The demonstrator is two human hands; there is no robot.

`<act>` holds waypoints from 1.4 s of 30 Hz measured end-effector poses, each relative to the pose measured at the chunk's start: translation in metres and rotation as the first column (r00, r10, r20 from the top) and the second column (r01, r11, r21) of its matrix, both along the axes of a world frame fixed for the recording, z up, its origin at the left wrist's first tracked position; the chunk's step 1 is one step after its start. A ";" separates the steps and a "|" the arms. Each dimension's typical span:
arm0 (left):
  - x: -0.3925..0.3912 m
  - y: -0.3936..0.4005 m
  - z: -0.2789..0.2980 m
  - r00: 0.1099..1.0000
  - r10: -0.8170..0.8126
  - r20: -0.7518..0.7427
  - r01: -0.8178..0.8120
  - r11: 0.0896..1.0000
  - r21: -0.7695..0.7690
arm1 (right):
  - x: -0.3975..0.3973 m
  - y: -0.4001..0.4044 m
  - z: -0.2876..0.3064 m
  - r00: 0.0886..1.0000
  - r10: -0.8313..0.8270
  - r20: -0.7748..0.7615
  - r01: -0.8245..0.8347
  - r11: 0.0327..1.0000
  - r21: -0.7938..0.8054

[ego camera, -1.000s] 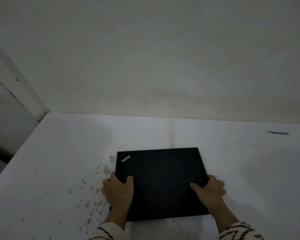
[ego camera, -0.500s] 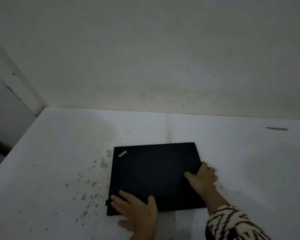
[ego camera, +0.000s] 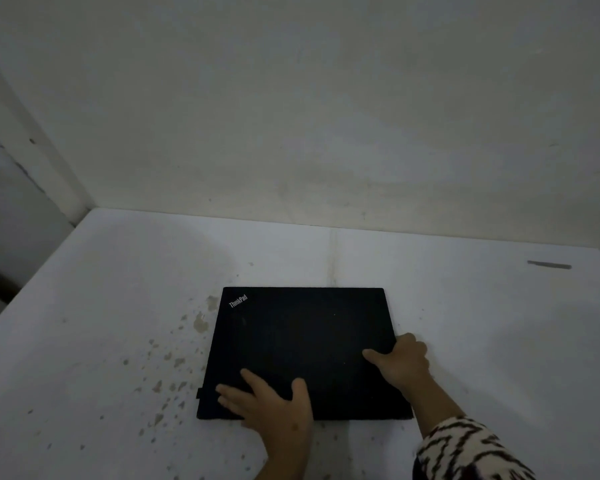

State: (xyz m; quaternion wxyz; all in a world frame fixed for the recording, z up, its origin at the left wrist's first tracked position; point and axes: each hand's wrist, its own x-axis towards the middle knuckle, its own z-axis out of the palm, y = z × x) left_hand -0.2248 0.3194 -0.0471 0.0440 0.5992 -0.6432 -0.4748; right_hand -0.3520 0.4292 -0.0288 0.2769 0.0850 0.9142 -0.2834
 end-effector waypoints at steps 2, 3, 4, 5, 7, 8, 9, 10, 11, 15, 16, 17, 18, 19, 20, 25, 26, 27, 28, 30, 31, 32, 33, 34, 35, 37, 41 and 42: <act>0.001 -0.008 0.000 1.000 0.012 -0.008 -0.012 1.000 -0.022 | 0.001 0.000 -0.002 1.000 0.000 0.018 0.001 1.000 -0.023; 0.001 -0.013 0.000 1.000 0.018 -0.015 -0.019 0.999 -0.034 | 0.002 0.001 -0.002 1.000 -0.007 0.029 0.009 0.999 -0.045; 0.000 -0.018 0.000 0.999 0.029 -0.030 -0.030 0.998 -0.048 | 0.002 0.001 -0.003 0.999 -0.014 0.043 0.017 0.997 -0.070; 0.000 -0.023 0.000 0.998 0.041 -0.049 -0.044 0.997 -0.063 | 0.003 0.001 -0.004 0.998 -0.017 0.062 0.023 0.995 -0.096; -0.002 -0.034 0.000 0.995 0.057 -0.081 -0.064 0.994 -0.087 | 0.006 0.002 -0.005 0.994 -0.014 0.111 0.030 0.988 -0.150; -0.003 -0.039 -0.001 0.994 0.053 -0.093 -0.062 0.993 -0.101 | 0.009 0.002 -0.007 0.991 -0.018 0.135 0.042 0.983 -0.178; -0.004 -0.045 -0.001 0.993 0.046 -0.112 -0.060 0.991 -0.120 | 0.012 0.003 -0.008 0.988 -0.019 0.154 0.051 0.978 -0.202; -0.005 -0.051 -0.002 0.990 0.040 -0.138 -0.059 0.989 -0.138 | 0.016 0.002 -0.010 0.985 -0.018 0.169 0.054 0.975 -0.215; -0.005 -0.058 -0.003 0.985 0.035 -0.168 -0.061 0.986 -0.154 | 0.021 0.000 -0.013 0.984 -0.016 0.177 0.055 0.974 -0.219; -0.010 -0.084 -0.003 0.974 -0.004 -0.228 -0.039 0.983 -0.181 | 0.034 -0.009 -0.020 0.973 -0.038 0.228 0.089 0.972 -0.217; -0.012 -0.088 -0.001 0.973 -0.009 -0.233 -0.033 0.984 -0.176 | 0.035 -0.012 -0.021 0.969 -0.026 0.246 0.079 0.975 -0.208; -0.014 -0.091 0.000 0.972 -0.008 -0.236 -0.032 0.985 -0.167 | 0.034 -0.014 -0.020 0.965 -0.004 0.262 0.055 0.980 -0.189; -0.016 -0.093 0.001 0.972 -0.006 -0.237 -0.033 0.987 -0.159 | 0.033 -0.016 -0.019 0.962 0.016 0.274 0.030 0.986 -0.163; -0.017 -0.093 0.001 0.973 -0.002 -0.229 -0.034 0.987 -0.157 | 0.032 -0.018 -0.017 0.961 0.023 0.276 0.013 0.992 -0.128; -0.017 -0.092 0.001 0.976 0.000 -0.217 -0.035 0.986 -0.161 | 0.030 -0.019 -0.016 0.967 0.017 0.254 0.006 0.996 -0.089; -0.014 -0.064 -0.001 0.974 0.077 -0.214 -0.099 0.991 -0.091 | 0.009 -0.015 -0.013 0.994 -0.015 -0.106 0.006 0.996 -0.089; -0.012 -0.054 -0.002 0.972 0.093 -0.215 -0.107 0.993 -0.057 | 0.003 -0.015 -0.014 0.990 0.037 -0.138 -0.043 0.998 -0.043; -0.009 -0.043 -0.005 0.974 0.090 -0.207 -0.100 0.994 -0.036 | -0.003 -0.014 -0.014 0.982 0.106 -0.156 -0.105 0.994 0.016; -0.005 -0.033 -0.009 0.979 0.072 -0.189 -0.079 0.996 -0.031 | -0.008 -0.014 -0.014 0.970 0.176 -0.165 -0.167 0.984 0.068; 0.001 -0.018 -0.015 0.990 0.022 -0.142 -0.029 0.998 -0.049 | -0.015 -0.016 -0.015 0.945 0.270 -0.184 -0.252 0.961 0.114; 0.002 -0.015 -0.017 0.994 0.008 -0.113 -0.015 0.998 -0.058 | -0.017 -0.017 -0.016 0.933 0.300 -0.200 -0.280 0.952 0.120; 0.002 -0.013 -0.017 0.997 -0.002 -0.079 -0.003 0.998 -0.062 | -0.019 -0.018 -0.016 0.919 0.329 -0.215 -0.308 0.943 0.127; 0.002 -0.013 -0.017 0.999 -0.011 -0.048 0.008 0.998 -0.064 | -0.021 -0.020 -0.017 0.905 0.360 -0.227 -0.339 0.932 0.128; 0.001 -0.013 -0.015 0.999 -0.020 -0.030 0.018 0.998 -0.062 | -0.022 -0.022 -0.017 0.890 0.387 -0.240 -0.368 0.922 0.121; 0.000 -0.013 -0.014 0.999 -0.024 -0.032 0.022 0.998 -0.064 | -0.023 -0.023 -0.017 0.876 0.409 -0.257 -0.393 0.913 0.114; 0.000 -0.012 -0.013 0.998 -0.019 -0.067 0.014 0.997 -0.070 | -0.025 -0.025 -0.016 0.856 0.436 -0.277 -0.421 0.900 0.112; 0.001 -0.015 -0.009 0.990 0.026 -0.136 -0.031 0.999 -0.036 | -0.031 -0.024 -0.014 0.856 0.451 -0.254 -0.442 0.892 0.094; 0.001 -0.016 -0.007 0.988 0.038 -0.150 -0.042 0.999 -0.023 | -0.030 -0.023 -0.013 0.859 0.450 -0.246 -0.441 0.893 0.093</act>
